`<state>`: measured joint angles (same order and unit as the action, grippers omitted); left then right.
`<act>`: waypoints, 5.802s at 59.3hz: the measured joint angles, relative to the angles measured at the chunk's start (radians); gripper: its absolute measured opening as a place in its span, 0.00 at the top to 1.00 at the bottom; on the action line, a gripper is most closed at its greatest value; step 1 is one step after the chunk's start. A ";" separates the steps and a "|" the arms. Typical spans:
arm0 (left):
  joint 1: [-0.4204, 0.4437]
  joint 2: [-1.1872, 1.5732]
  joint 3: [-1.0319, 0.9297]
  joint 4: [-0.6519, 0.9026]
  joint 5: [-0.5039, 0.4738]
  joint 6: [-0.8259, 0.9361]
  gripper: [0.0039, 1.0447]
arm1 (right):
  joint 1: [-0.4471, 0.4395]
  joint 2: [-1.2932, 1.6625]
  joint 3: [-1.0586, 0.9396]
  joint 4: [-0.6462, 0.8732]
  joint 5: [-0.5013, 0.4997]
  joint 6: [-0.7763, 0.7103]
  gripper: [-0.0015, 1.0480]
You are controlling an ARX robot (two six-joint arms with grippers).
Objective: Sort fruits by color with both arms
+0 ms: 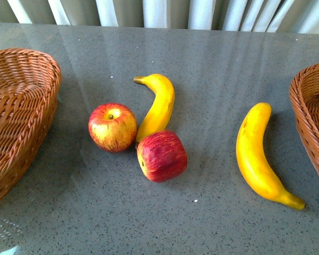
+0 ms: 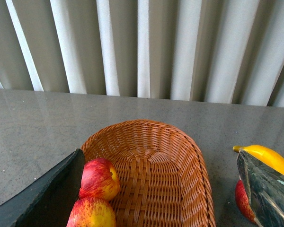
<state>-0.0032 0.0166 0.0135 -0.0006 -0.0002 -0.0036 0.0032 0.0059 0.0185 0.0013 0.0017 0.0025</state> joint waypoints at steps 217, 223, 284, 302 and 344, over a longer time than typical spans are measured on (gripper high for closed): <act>-0.537 1.930 0.767 0.342 -0.317 -0.254 0.31 | 0.000 0.000 0.000 0.000 -0.002 0.000 0.09; -0.544 1.899 0.752 0.372 -0.361 -0.229 0.31 | 0.000 0.000 0.000 0.000 -0.002 0.000 0.09; -0.272 1.667 0.555 0.524 -0.432 -0.074 0.09 | 0.000 0.000 0.000 0.000 -0.002 0.000 0.09; -0.534 1.592 0.555 0.542 -0.195 -0.071 0.09 | 0.000 0.000 0.000 0.000 -0.002 0.000 0.09; -0.694 1.776 0.575 0.676 0.002 0.099 0.09 | 0.000 0.000 0.000 0.000 -0.002 0.000 0.09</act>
<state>-0.6968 1.7927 0.5884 0.6754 0.0013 0.0956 0.0032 0.0055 0.0185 0.0013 -0.0002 0.0025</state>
